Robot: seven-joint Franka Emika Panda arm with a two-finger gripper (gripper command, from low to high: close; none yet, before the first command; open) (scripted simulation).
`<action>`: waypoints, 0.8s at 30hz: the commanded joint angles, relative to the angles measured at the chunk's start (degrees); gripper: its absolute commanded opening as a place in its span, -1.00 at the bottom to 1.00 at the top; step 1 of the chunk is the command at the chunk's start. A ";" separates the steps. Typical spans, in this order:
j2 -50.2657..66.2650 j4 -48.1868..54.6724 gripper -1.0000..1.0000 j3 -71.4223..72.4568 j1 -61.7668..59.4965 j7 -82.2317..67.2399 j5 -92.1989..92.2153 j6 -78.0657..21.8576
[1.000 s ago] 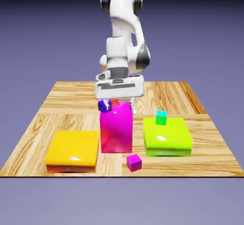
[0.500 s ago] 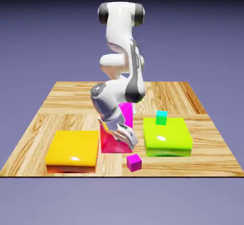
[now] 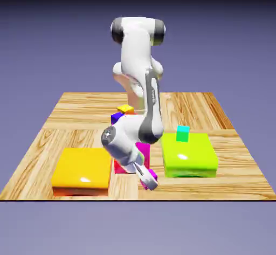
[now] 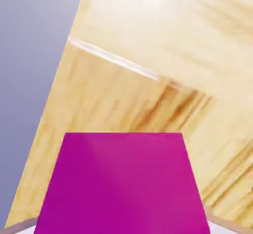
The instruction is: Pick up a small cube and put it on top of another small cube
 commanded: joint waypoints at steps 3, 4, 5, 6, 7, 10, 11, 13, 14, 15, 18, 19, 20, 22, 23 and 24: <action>-6.23 -1.95 -1.00 0.18 -1.69 -0.46 -3.26 -4.69; -8.31 -2.64 -1.00 0.19 -2.38 -0.63 -4.28 -6.22; -10.38 -3.34 -1.00 0.21 -3.07 -0.79 -5.29 -7.74; -12.46 -4.04 -1.00 0.22 -3.76 -0.95 -6.31 -9.27; -14.54 -4.74 -1.00 0.23 -4.45 -1.12 -7.33 -10.79; -20.77 -6.83 -1.00 0.26 -6.53 -1.60 -10.38 -15.36; -22.84 -7.53 -1.00 0.27 -7.22 -1.77 -11.39 -16.88; -27.00 -8.93 -1.00 0.29 -8.60 -2.09 -13.43 -19.93; -29.07 -9.63 -1.00 0.30 -9.30 -2.26 -14.44 -21.45; -31.15 -10.33 -1.00 0.31 -9.99 -2.42 -15.46 -22.98; -37.38 -12.42 -1.00 0.35 -12.06 -2.91 -18.51 -27.55; -39.46 -13.12 -1.00 0.36 -12.75 -3.07 -19.53 -29.07; -41.53 -13.91 -1.00 0.27 -13.68 -3.19 -20.52 -30.54; -45.68 -15.71 -1.00 -0.12 -16.12 -3.34 -22.46 -33.35; -47.76 -16.62 -1.00 -0.32 -17.33 -3.42 -23.43 -34.76; -49.84 -17.52 -1.00 -0.52 -18.55 -3.49 -24.40 -36.16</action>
